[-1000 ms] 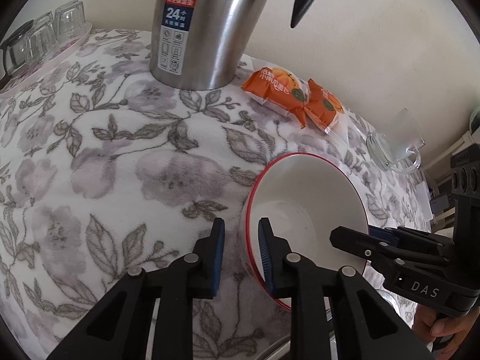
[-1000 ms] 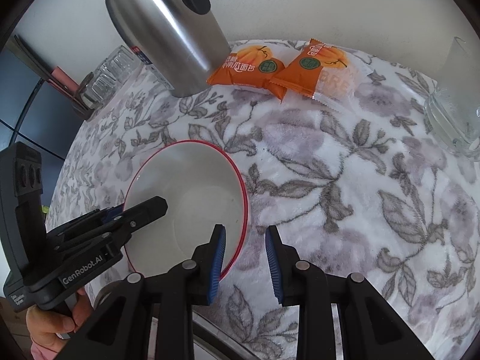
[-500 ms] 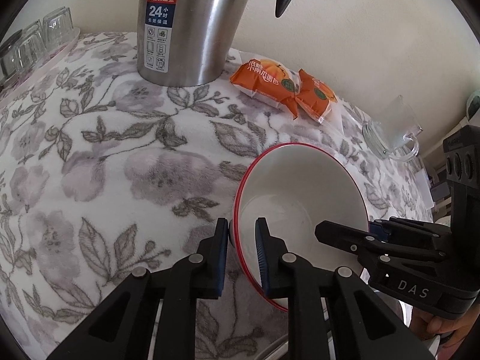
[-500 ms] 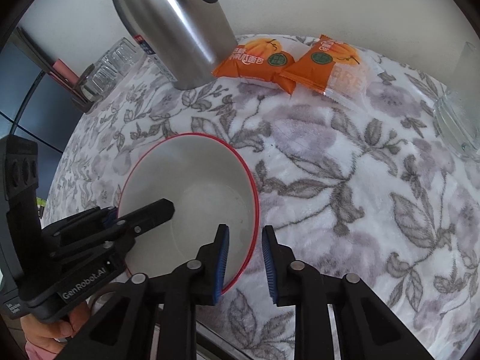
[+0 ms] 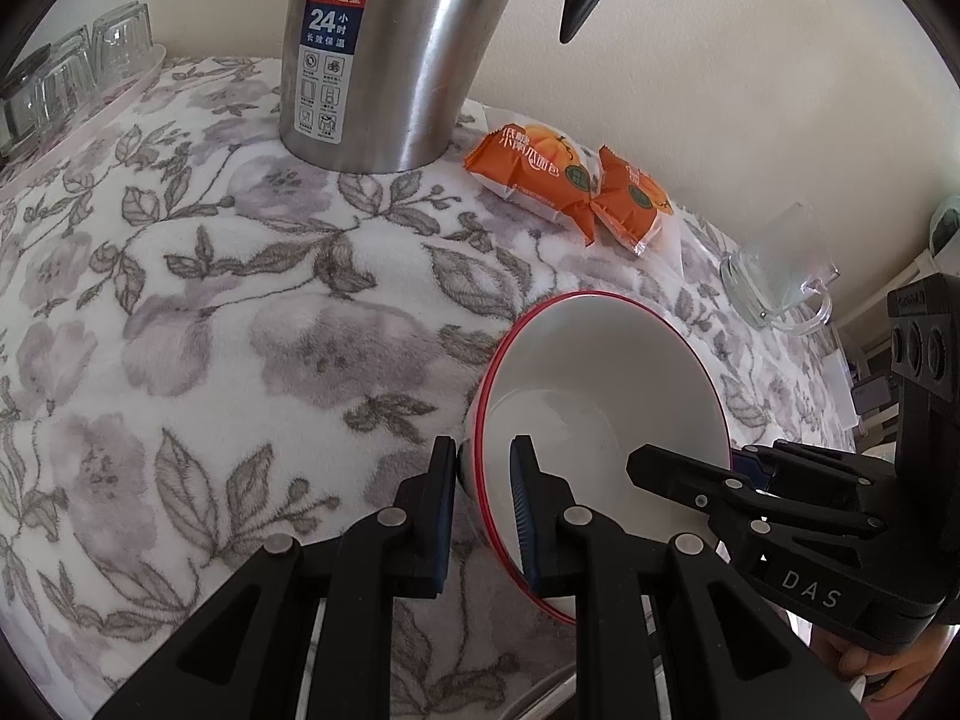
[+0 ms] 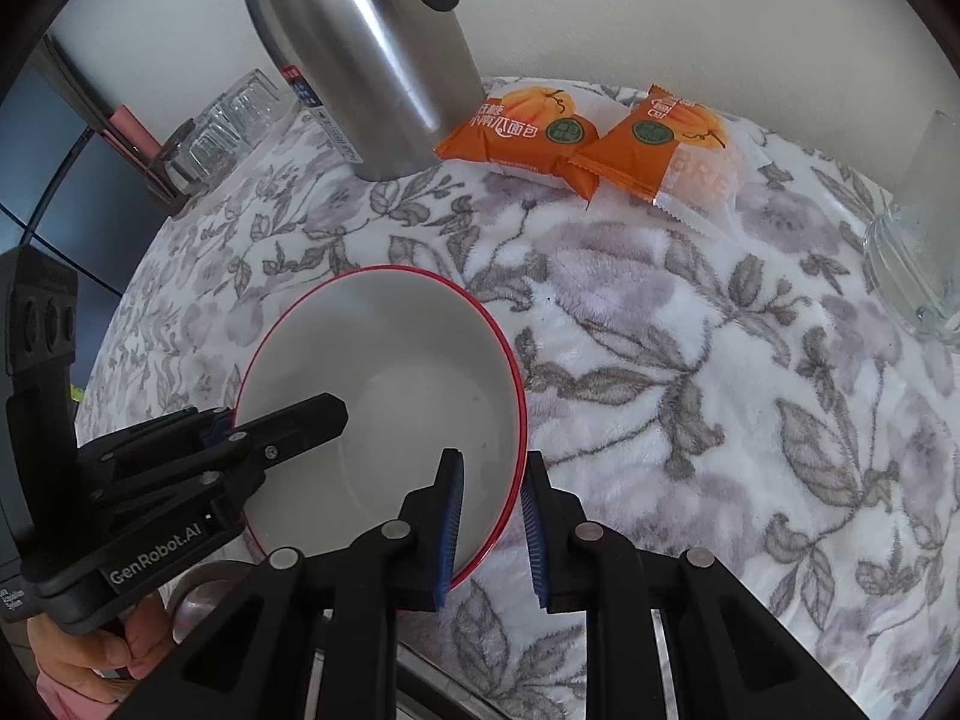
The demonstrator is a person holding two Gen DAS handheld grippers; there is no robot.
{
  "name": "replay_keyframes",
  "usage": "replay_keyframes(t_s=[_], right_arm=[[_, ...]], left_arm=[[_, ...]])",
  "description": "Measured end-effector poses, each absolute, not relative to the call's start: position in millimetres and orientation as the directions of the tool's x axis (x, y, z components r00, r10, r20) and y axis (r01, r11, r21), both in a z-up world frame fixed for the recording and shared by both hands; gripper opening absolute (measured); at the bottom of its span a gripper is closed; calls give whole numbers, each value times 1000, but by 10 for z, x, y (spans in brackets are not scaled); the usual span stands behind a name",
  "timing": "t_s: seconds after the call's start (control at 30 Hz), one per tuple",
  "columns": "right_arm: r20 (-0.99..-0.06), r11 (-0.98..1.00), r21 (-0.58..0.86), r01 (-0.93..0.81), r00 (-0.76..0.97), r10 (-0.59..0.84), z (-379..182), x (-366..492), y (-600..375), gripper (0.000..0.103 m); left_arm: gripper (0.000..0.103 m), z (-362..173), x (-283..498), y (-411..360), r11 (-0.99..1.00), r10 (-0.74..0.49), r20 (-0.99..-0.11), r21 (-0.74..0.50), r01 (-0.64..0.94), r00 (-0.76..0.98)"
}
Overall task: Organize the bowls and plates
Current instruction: 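Close both grippers on the rim of the strawberry-print bowl, then lift the strawberry-print bowl with both grippers over the steel basin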
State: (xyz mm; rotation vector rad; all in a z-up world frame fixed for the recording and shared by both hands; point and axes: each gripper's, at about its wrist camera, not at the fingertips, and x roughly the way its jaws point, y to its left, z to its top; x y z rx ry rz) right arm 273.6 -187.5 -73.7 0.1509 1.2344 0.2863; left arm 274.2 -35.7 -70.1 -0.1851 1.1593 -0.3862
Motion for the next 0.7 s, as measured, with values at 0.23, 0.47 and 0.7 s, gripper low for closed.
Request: replay_keyframes(t_s=[0.23, 0.47, 0.7], right_arm=[[-896, 954, 273, -128, 328, 300, -706, 2739, -1940, 14], [-886, 954, 269, -130, 356, 298, -637, 2742, -1952, 14], [-880, 956, 262, -128, 375, 292, -593, 2766, -1907, 14]], left_arm=[[19, -609, 2737, -366, 917, -398, -836, -348, 197, 378], [18, -522, 2736, -363, 915, -403, -816, -353, 195, 414], [18, -441, 2732, -351, 922, -387, -802, -338, 188, 455]])
